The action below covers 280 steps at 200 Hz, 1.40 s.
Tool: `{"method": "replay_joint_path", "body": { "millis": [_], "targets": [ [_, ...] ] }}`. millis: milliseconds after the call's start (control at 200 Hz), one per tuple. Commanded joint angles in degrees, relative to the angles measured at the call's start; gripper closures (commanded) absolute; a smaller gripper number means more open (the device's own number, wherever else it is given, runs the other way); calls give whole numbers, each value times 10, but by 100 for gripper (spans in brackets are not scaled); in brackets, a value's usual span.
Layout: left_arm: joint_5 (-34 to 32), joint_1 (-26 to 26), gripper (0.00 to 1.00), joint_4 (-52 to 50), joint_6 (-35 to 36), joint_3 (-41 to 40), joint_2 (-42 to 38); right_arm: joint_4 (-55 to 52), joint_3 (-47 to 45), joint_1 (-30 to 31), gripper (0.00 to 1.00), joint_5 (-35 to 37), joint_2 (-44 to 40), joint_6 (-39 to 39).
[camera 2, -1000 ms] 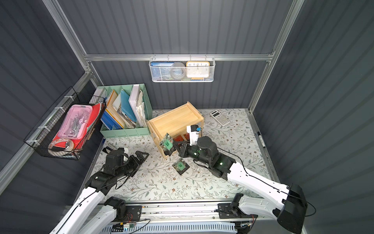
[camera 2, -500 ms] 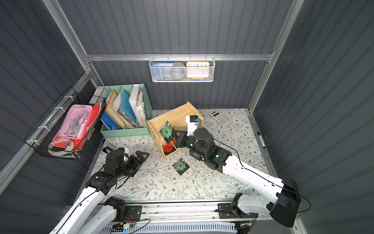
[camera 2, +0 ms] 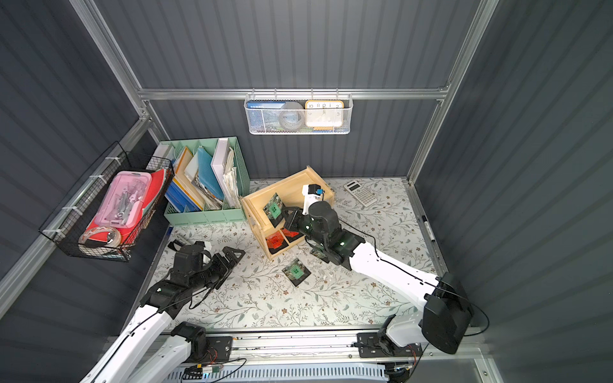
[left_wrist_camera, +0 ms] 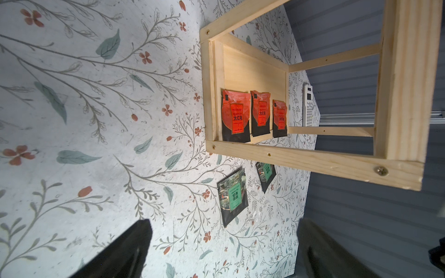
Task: Place the tea bags on the shelf by color
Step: Place the tea bag on the shelf.
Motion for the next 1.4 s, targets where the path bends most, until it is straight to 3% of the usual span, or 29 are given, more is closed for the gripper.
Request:
{"method": "replay_joint_path", "body": {
  "millis": [0, 1396],
  "targets": [
    [8, 2, 0, 1, 7, 15, 2, 30, 26, -2, 100, -8, 19, 18],
    [19, 2, 0, -6, 24, 15, 8, 60, 16, 21, 100, 24, 91, 89]
  ]
}}
